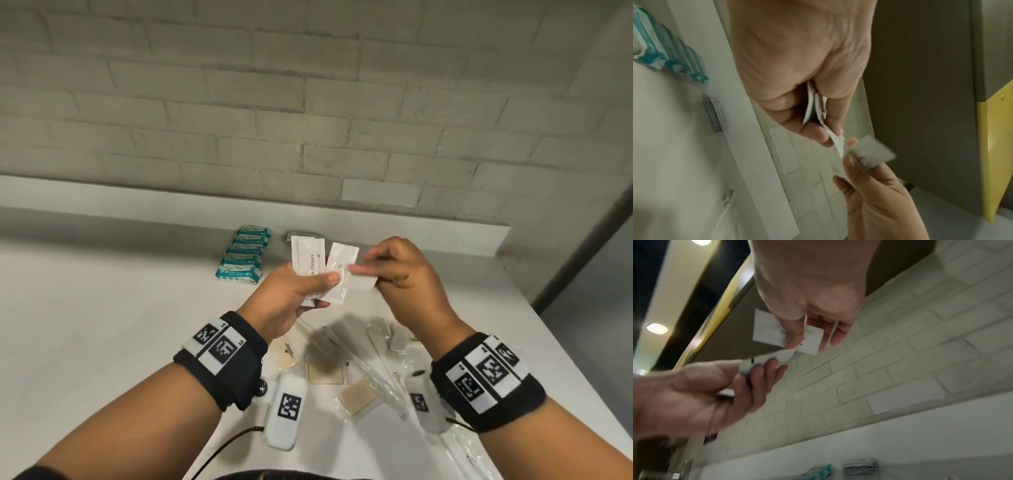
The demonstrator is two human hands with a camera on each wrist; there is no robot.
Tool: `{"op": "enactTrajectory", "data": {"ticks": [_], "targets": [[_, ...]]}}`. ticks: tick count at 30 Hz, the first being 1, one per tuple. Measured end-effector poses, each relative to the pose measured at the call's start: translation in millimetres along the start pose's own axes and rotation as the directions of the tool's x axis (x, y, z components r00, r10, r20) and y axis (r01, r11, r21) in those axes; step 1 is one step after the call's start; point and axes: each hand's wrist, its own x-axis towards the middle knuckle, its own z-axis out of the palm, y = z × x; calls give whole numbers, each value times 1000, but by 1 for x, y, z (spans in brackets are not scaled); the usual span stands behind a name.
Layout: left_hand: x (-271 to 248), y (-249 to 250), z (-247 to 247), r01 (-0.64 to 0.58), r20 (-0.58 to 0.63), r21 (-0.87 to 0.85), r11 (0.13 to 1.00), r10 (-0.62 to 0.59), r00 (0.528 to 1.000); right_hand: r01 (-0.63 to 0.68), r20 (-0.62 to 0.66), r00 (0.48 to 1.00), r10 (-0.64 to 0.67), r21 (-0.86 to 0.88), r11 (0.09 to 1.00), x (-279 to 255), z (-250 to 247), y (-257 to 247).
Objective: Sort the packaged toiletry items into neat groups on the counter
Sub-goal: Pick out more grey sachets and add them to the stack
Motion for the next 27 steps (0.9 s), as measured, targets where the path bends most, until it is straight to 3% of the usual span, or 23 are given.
{"op": "enactTrajectory", "data": {"ticks": [1,3,5,7,9,16,18,21,27], "targets": [[1,-1,0,-19,-25,9,1000,19,1000,-177,-10,984,180,138,975,2,-2,0],[1,-3,0,-53,-71,33,998,55,996,-452,78,887,454,341,824,4,-8,-4],[0,-5,2,-77,-89,61,995,82,993,-573,205,814,544,435,694,5,-12,-10],[-1,-7,5,-87,-62,81,993,92,994,-633,322,771,550,484,604,6,-7,-19],[-3,-7,9,-90,-12,96,991,92,996,-667,371,744,555,456,589,4,2,-24],[-7,1,-2,99,10,-68,993,-99,995,-685,261,696,669,523,508,11,3,-12],[-9,3,-8,131,54,-96,987,-126,991,-677,245,707,663,505,535,13,-1,-8],[-11,2,-13,81,72,30,996,-83,994,-654,263,751,606,431,622,20,-9,-4],[-3,-3,-15,-4,-69,169,986,16,997,-571,340,814,470,326,753,31,-24,-13]]}}
